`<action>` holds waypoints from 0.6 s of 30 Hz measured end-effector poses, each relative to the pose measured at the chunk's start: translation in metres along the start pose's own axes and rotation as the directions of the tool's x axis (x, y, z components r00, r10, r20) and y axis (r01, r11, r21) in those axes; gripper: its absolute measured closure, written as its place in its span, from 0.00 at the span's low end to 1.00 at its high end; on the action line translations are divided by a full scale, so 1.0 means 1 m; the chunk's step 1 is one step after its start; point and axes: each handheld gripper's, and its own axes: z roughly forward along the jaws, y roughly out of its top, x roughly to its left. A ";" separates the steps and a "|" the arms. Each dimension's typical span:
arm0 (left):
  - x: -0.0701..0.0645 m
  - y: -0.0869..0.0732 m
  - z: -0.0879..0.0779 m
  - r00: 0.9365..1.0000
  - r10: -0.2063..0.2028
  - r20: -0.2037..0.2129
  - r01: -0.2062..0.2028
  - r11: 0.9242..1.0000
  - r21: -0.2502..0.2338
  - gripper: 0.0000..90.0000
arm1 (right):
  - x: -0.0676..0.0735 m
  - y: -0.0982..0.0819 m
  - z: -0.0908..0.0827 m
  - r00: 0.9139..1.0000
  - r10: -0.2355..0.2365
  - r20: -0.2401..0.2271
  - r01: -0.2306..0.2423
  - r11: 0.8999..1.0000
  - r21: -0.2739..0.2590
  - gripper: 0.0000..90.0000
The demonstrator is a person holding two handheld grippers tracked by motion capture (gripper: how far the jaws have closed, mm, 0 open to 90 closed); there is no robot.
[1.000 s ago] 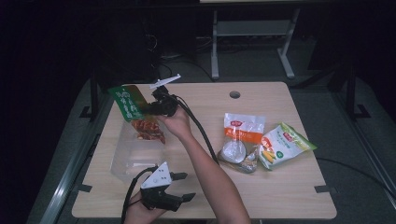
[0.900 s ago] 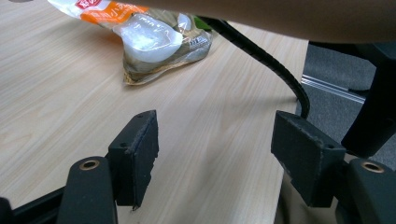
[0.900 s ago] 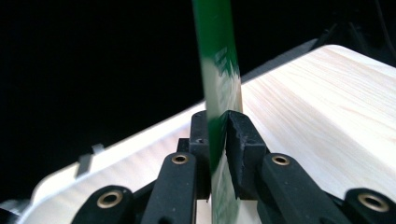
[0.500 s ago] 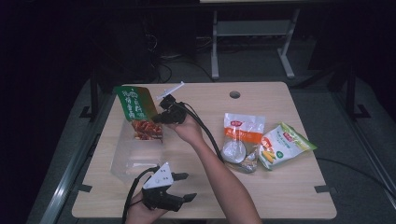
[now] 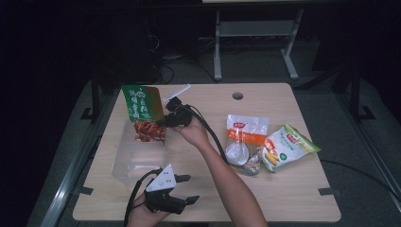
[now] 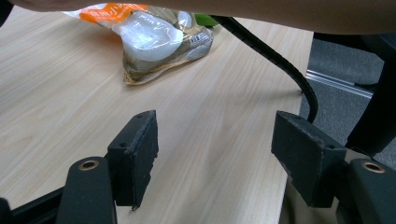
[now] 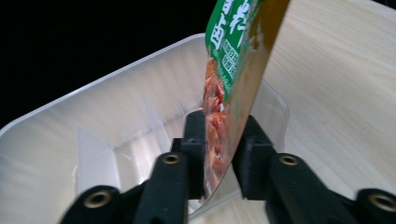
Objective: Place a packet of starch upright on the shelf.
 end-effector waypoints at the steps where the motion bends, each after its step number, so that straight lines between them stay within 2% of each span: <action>1: 0.001 0.000 0.000 1.000 0.000 -0.003 0.000 1.000 0.003 0.35 | -0.001 -0.001 -0.002 1.000 -0.001 0.004 0.001 1.000 0.002 0.76; 6: 0.001 0.000 0.000 1.000 -0.004 -0.003 0.004 1.000 0.002 0.35 | -0.002 -0.002 -0.009 1.000 0.011 -0.003 -0.011 1.000 -0.002 0.72; 8: 0.001 0.000 0.000 1.000 -0.004 -0.004 0.004 1.000 0.000 0.33 | -0.002 -0.002 -0.016 1.000 0.009 0.006 -0.009 1.000 -0.009 0.67; 12: 0.002 0.000 0.000 1.000 0.001 -0.004 -0.001 1.000 0.004 0.33 | -0.003 -0.004 -0.023 1.000 -0.001 0.025 0.002 1.000 -0.016 0.66; 18: 0.002 0.000 0.001 1.000 -0.001 -0.006 0.001 1.000 0.006 0.33 | -0.004 -0.007 -0.036 1.000 0.003 0.001 -0.003 0.999 -0.036 0.63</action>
